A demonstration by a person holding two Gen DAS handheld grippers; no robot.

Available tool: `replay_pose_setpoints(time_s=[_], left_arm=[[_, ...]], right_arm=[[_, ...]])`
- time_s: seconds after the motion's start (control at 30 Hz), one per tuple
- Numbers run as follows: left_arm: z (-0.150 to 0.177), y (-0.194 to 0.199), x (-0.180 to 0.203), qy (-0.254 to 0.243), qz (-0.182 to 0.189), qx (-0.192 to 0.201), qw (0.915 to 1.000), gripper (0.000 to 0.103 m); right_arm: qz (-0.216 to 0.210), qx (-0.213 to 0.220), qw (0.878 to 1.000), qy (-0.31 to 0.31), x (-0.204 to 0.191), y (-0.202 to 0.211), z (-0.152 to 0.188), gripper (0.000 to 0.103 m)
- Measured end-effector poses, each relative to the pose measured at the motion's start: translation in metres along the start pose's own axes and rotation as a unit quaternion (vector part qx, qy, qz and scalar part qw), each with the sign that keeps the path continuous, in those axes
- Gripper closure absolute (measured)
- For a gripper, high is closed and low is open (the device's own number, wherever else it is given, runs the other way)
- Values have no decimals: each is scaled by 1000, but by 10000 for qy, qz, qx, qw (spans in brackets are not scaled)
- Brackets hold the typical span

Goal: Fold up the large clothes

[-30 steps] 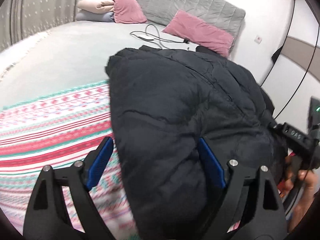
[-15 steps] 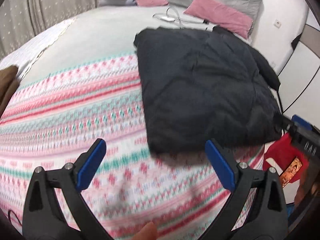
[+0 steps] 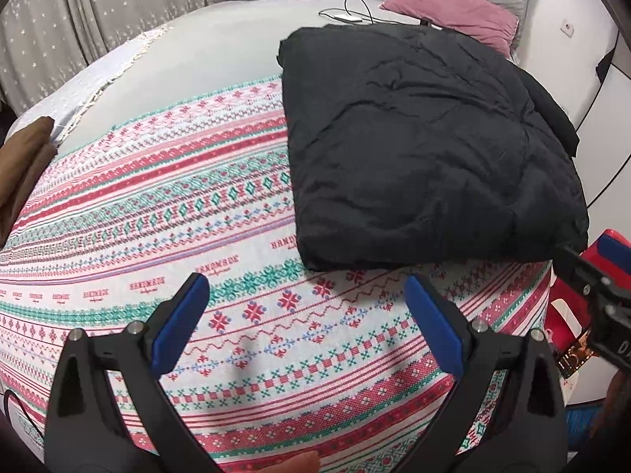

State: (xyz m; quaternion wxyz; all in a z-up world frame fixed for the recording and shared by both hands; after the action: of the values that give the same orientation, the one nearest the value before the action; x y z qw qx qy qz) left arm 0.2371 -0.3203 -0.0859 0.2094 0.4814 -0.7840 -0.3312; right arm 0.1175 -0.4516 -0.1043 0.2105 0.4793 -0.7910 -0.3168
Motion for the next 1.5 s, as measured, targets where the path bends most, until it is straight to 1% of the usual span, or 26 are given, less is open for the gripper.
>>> replay_pose_setpoints(time_s=[0.17, 0.27, 0.43, 0.63, 1.5], left_arm=[[2, 3, 5, -26, 28, -24, 10000, 4], [2, 7, 8, 1, 125, -25, 9999, 4], [3, 10, 13, -40, 114, -3, 9999, 4], [5, 10, 17, -53, 141, -39, 9999, 4], [5, 10, 14, -37, 166, -42, 9998, 4]], right_arm=[[63, -45, 9999, -71, 8, 1, 0, 13], [-3, -25, 10000, -60, 8, 1, -1, 13], [61, -80, 9999, -14, 11, -4, 1, 13], [22, -114, 9999, 13, 11, -8, 3, 13], [0, -140, 9999, 57, 6, -11, 4, 13]])
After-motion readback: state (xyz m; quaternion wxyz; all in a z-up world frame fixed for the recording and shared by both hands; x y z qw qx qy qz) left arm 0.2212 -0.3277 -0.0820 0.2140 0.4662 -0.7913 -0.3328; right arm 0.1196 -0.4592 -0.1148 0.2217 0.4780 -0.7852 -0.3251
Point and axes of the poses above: each gripper's, at about its wrist camera, not at the fingertips, and y roughly against the way its jaws point, x to its right, z to its underside, the point moved 4 cm from there along -y, roughly the way its jaws point, and after that the axes turned 12 degrees about x, right-handed, at the moved point
